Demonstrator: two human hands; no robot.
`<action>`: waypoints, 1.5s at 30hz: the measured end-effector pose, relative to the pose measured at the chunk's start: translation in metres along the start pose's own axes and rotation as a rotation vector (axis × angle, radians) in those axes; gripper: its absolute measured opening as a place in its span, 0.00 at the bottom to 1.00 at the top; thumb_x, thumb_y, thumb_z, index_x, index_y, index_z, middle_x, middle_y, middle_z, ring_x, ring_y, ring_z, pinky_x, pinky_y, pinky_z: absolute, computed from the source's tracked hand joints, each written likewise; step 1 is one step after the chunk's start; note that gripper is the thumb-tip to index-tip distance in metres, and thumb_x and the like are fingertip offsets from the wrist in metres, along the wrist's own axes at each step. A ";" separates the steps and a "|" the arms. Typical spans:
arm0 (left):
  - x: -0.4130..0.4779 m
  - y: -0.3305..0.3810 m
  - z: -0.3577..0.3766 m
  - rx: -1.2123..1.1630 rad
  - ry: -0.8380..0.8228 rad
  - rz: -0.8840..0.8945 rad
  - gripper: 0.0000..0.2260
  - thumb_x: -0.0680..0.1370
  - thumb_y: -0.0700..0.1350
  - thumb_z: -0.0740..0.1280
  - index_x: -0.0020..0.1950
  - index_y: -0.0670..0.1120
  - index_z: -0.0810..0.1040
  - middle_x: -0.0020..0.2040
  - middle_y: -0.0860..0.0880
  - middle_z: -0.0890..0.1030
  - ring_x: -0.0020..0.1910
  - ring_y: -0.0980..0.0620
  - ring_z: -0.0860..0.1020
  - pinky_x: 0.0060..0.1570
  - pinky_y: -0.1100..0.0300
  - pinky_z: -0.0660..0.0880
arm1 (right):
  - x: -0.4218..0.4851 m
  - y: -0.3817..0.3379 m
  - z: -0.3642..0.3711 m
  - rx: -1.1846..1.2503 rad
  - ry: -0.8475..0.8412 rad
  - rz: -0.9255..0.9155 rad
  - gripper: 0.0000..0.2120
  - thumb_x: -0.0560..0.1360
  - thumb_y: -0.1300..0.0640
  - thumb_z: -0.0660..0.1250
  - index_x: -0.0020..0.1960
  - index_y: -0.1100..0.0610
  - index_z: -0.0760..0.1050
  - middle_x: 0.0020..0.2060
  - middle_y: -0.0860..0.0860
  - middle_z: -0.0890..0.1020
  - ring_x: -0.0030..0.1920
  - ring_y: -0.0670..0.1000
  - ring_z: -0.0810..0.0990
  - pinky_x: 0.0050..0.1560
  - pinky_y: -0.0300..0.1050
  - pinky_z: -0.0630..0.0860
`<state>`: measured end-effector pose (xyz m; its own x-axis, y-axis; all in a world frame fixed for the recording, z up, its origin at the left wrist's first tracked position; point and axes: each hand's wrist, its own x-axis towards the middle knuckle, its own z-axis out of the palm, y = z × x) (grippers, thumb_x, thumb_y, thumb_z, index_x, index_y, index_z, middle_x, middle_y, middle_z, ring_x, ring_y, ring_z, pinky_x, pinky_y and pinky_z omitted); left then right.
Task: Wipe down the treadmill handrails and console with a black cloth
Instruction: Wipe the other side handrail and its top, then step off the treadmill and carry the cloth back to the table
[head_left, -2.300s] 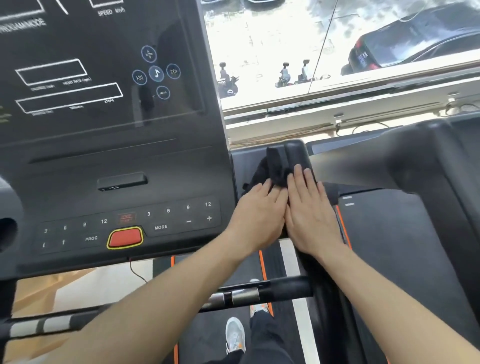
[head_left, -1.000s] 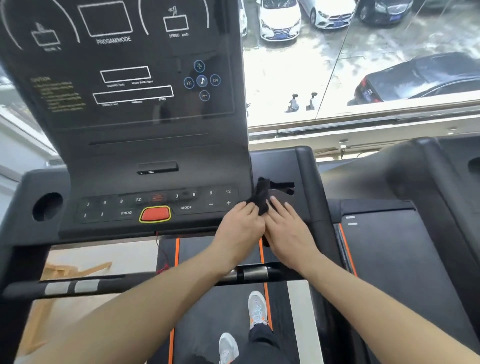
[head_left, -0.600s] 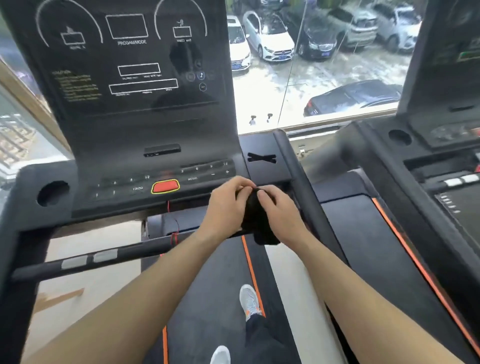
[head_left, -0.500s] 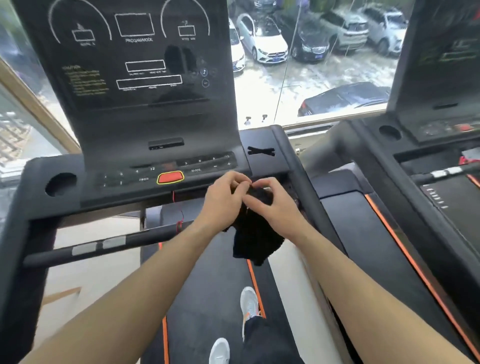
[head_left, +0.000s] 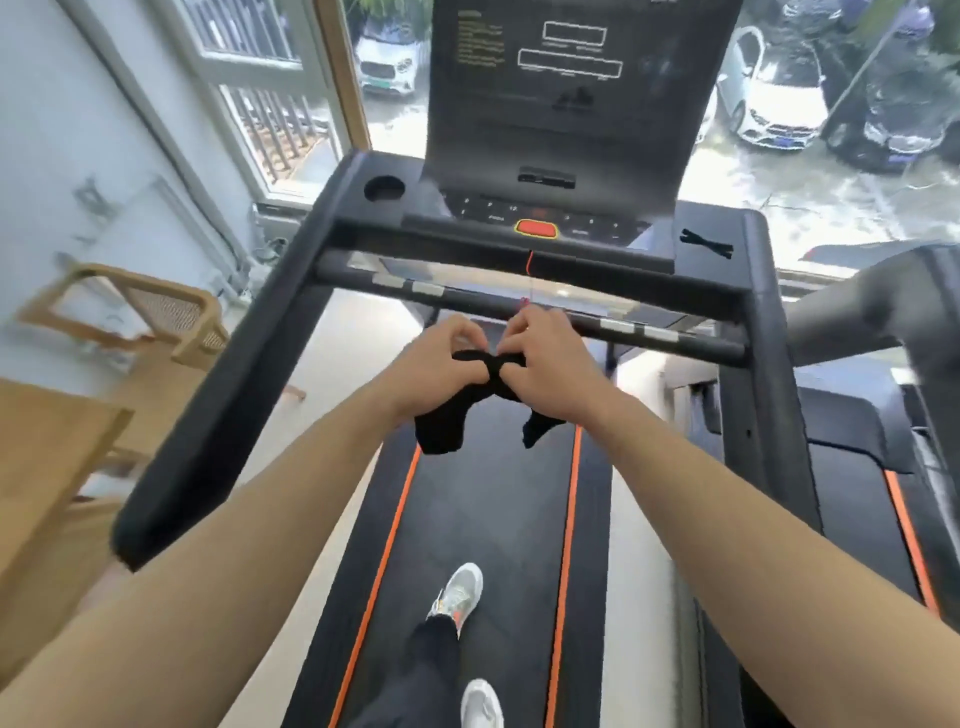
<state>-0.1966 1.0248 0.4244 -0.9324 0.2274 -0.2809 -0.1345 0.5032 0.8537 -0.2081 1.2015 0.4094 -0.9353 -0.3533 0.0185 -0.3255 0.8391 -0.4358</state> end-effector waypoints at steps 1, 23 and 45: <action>-0.021 -0.016 -0.005 -0.007 0.071 -0.040 0.09 0.72 0.41 0.71 0.47 0.52 0.74 0.43 0.49 0.82 0.40 0.51 0.79 0.39 0.59 0.73 | 0.000 -0.020 0.011 -0.045 -0.034 -0.051 0.12 0.75 0.54 0.65 0.53 0.51 0.85 0.53 0.51 0.77 0.57 0.57 0.71 0.56 0.54 0.71; -0.545 -0.273 -0.101 -0.219 0.860 -0.848 0.12 0.78 0.48 0.66 0.46 0.39 0.82 0.39 0.47 0.79 0.38 0.51 0.75 0.37 0.56 0.68 | -0.169 -0.500 0.282 -0.007 -1.221 -0.822 0.07 0.78 0.54 0.64 0.44 0.53 0.79 0.39 0.50 0.80 0.41 0.49 0.78 0.43 0.45 0.71; -0.827 -0.294 0.175 -0.175 1.731 -1.617 0.06 0.82 0.52 0.63 0.53 0.53 0.77 0.44 0.52 0.81 0.43 0.47 0.78 0.44 0.52 0.76 | -0.578 -0.619 0.411 -0.446 -1.050 -2.030 0.11 0.77 0.59 0.60 0.57 0.54 0.76 0.49 0.53 0.80 0.50 0.59 0.80 0.41 0.49 0.71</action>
<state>0.6732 0.8348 0.3288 0.5986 -0.7950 -0.0978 -0.6836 -0.5706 0.4551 0.5911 0.7164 0.2987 0.8279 -0.4402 -0.3474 -0.5440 -0.7809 -0.3070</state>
